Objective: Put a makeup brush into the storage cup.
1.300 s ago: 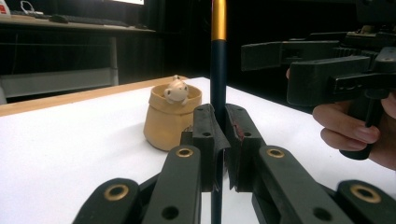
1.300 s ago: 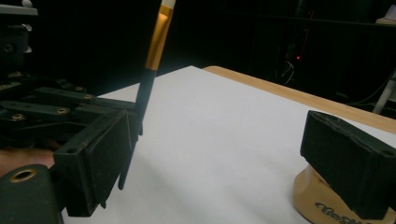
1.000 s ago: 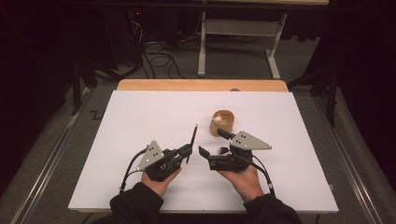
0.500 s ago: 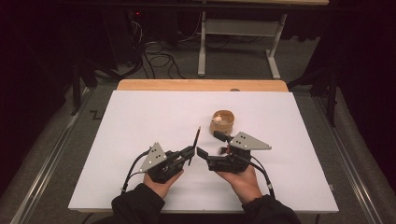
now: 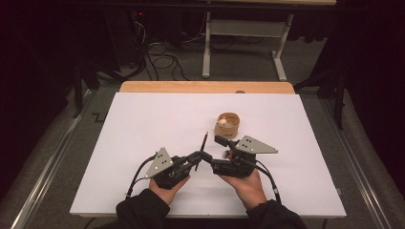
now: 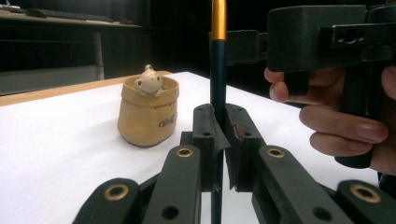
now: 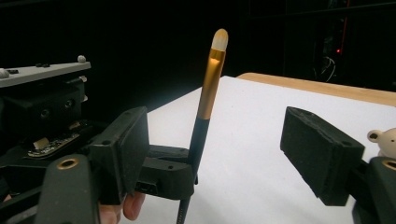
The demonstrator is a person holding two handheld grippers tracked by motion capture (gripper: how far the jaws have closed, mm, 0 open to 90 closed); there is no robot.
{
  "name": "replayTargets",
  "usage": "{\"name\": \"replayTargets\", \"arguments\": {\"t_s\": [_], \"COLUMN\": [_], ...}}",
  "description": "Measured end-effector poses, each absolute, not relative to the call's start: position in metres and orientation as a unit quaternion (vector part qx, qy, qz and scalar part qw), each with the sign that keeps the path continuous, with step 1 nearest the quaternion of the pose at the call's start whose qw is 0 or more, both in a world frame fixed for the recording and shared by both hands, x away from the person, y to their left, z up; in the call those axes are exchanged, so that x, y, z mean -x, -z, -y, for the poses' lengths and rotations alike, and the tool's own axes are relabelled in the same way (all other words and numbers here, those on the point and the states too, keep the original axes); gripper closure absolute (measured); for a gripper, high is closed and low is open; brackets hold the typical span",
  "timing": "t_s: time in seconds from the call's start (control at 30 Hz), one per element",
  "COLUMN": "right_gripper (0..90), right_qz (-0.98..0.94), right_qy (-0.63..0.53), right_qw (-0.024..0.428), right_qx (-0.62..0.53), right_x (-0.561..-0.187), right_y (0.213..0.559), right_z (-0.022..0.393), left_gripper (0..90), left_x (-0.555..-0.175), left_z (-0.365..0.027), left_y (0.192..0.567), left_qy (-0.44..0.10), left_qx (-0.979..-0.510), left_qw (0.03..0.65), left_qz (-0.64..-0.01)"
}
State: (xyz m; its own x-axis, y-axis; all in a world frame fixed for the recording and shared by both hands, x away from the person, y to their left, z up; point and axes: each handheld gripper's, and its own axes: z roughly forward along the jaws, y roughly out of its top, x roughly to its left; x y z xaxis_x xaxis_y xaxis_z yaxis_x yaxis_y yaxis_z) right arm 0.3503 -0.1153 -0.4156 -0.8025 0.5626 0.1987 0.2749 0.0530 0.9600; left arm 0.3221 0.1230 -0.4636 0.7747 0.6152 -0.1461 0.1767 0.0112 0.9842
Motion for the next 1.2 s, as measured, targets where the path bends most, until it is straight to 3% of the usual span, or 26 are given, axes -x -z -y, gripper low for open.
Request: {"name": "replayTargets", "arguments": {"t_s": [1.2], "right_gripper": [64.6], "right_qz": [-0.710], "right_qy": [-0.634], "right_qw": [0.087], "right_qx": [-0.293], "right_x": [-0.3492], "right_y": [0.4212], "right_z": [0.1159], "left_gripper": [83.6], "left_x": [-0.3191], "left_z": [-0.1186], "left_y": [0.4641], "left_qy": [-0.165], "left_qx": [-0.685], "left_qw": [0.651], "left_qz": [-0.281]}}
